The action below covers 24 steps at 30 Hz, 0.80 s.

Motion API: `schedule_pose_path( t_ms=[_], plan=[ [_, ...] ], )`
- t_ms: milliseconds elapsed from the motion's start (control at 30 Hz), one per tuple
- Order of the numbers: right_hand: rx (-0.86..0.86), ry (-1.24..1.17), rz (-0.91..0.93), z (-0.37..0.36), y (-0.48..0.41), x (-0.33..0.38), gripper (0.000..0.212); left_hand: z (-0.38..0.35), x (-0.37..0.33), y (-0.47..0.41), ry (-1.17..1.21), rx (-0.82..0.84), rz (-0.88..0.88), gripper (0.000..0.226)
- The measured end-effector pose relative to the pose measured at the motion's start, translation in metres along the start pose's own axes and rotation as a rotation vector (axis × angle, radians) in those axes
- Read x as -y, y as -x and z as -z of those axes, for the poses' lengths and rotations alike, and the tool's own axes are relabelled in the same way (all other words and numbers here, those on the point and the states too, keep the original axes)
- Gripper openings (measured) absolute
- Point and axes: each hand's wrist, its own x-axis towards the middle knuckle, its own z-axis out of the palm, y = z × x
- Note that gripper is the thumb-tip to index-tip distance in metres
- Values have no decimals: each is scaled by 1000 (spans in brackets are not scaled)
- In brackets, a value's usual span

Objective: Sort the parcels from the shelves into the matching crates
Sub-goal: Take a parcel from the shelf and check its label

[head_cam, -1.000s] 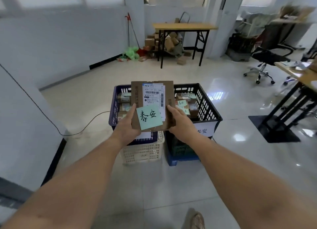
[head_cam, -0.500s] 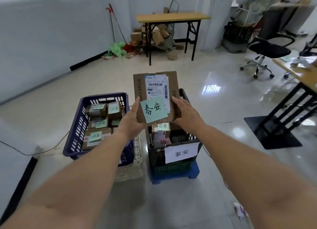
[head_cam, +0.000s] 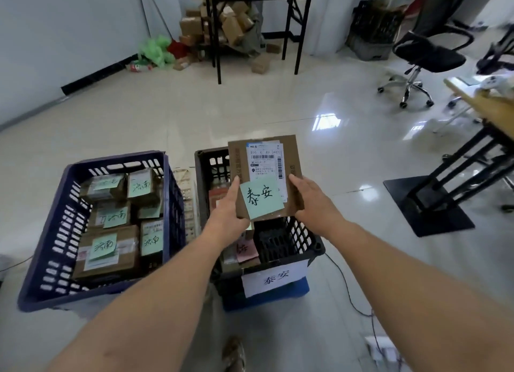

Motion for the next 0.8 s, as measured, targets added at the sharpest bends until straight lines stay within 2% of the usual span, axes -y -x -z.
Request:
schedule_pose_path(
  t_ms=[167,367,800],
  plan=[
    [91,26,-96,-28,-23,-45,87,-45,25,-37,19,77,127,101],
    [196,82,-114,-56,-49,-87,85,-89,50,-65,33,117,263,106],
    [431,237,-144,-98,-73,-125,91,-142,83,-88,16,203,436,102]
  ],
)
